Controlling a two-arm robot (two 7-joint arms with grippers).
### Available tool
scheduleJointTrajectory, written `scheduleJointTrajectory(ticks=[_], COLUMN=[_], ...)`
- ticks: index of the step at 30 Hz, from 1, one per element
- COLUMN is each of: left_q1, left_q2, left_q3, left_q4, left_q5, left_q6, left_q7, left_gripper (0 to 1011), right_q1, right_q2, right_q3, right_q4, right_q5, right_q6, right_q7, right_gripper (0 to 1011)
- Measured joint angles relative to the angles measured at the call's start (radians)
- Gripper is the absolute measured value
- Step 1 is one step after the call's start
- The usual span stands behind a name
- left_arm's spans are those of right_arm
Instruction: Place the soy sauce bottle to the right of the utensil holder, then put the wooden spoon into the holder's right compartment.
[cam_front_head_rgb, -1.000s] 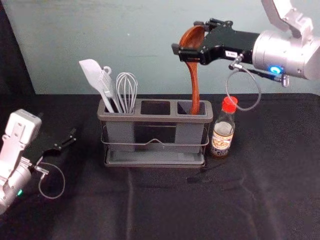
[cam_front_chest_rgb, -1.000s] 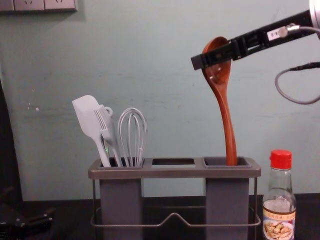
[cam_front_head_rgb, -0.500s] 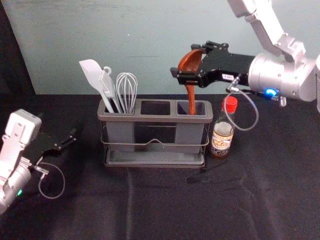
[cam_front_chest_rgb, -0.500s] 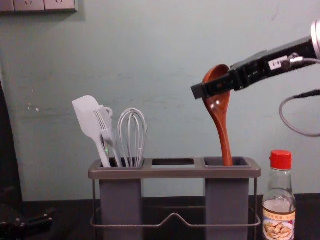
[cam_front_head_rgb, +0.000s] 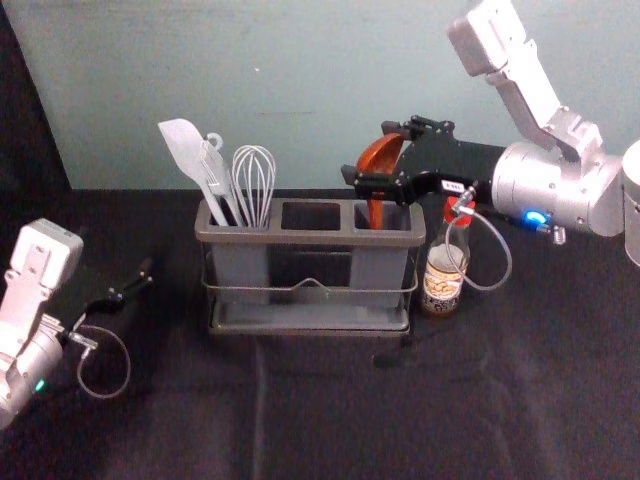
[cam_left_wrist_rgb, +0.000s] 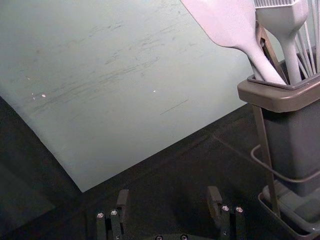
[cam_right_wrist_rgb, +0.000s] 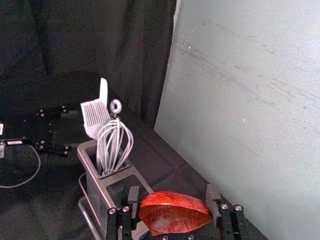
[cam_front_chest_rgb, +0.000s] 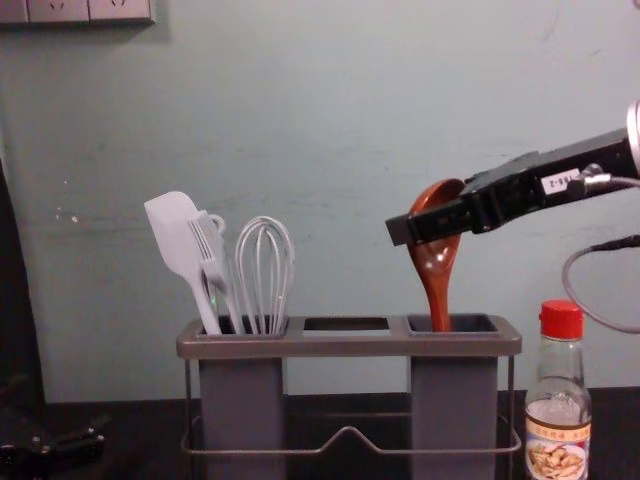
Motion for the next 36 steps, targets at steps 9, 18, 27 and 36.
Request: scheduleJointTrajectory(ticks=[9,18,27,36], left_q1=[0.0,0.0,0.0,0.0], left_q2=[0.0,0.0,0.0,0.0], left_q3=[0.0,0.0,0.0,0.0], left_q4=[0.0,0.0,0.0,0.0], left_q5=[0.0,0.0,0.0,0.0], left_q6=[0.0,0.0,0.0,0.0], left_q7=[0.0,0.0,0.0,0.0], left_gripper=[1011,1012,1011,1011], right_q1=[-0.011,-0.018,-0.019,-0.019], right_q2=[-0.004,-0.005,-0.008,-0.008], right_q3=[-0.002,-0.001,-0.001,-0.001], right_q4=[0.014,0.025,0.031,0.031], right_q5=[-0.007,-0.011,-0.012,-0.012], right_q6=[0.0,0.001,0.003,0.003], right_q7=[0.005,0.014,0.02,0.02], right_gripper=[835,835,835,835])
